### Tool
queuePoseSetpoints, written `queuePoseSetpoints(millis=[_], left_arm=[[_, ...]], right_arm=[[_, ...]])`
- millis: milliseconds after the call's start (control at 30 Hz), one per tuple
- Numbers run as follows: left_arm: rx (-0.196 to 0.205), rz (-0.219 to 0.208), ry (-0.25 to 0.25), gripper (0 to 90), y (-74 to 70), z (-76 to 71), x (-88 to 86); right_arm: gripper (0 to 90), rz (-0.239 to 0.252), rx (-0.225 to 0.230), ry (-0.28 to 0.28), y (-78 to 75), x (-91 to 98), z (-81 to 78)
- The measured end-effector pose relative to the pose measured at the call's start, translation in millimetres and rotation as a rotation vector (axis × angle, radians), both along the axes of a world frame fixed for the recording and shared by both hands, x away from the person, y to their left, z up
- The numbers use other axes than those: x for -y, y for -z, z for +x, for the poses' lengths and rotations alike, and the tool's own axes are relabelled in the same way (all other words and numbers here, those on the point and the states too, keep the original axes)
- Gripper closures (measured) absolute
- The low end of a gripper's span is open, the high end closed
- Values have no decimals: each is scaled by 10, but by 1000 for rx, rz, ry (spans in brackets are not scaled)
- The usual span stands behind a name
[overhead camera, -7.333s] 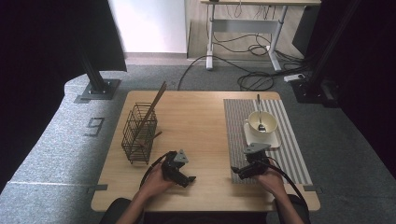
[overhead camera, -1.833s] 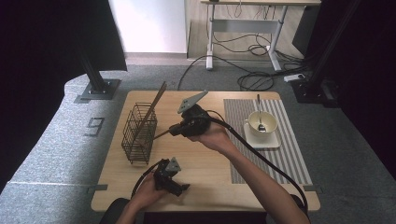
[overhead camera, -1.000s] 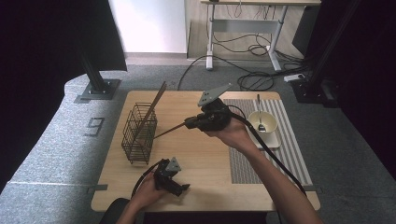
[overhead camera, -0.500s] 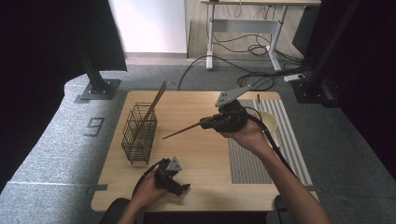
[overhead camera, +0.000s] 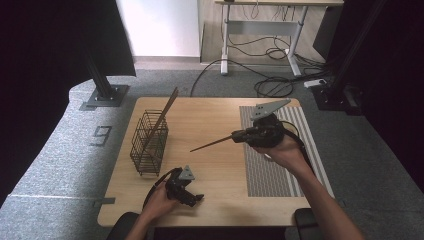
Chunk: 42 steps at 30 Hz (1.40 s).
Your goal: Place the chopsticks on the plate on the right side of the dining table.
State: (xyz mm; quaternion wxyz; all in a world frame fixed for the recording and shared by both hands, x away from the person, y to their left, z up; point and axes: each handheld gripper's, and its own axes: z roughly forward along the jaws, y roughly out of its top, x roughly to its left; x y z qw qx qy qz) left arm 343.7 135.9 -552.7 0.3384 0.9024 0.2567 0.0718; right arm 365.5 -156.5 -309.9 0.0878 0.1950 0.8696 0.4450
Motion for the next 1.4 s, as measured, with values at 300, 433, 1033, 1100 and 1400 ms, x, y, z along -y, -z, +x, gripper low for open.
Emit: queuePoseSetpoints(millis=[300,433,1033,1100,1400], left_arm=[[10,-56,24,38,-205,32,-41],[31,-74,44,58,-306,65,-40],[135,-189,152,444,-539,134,173],[139,-199,157,465,-550,127,167],[155,-258,192,660,-611,95,152]], right_arm=[[827,-1,-29,12,159,213,-92],[827,2,-35,13,194,243,-117],[826,-37,-92,-29,382,151,-219],[826,-37,-98,-31,393,148,-215],[826,-32,-121,-52,457,78,-182]])
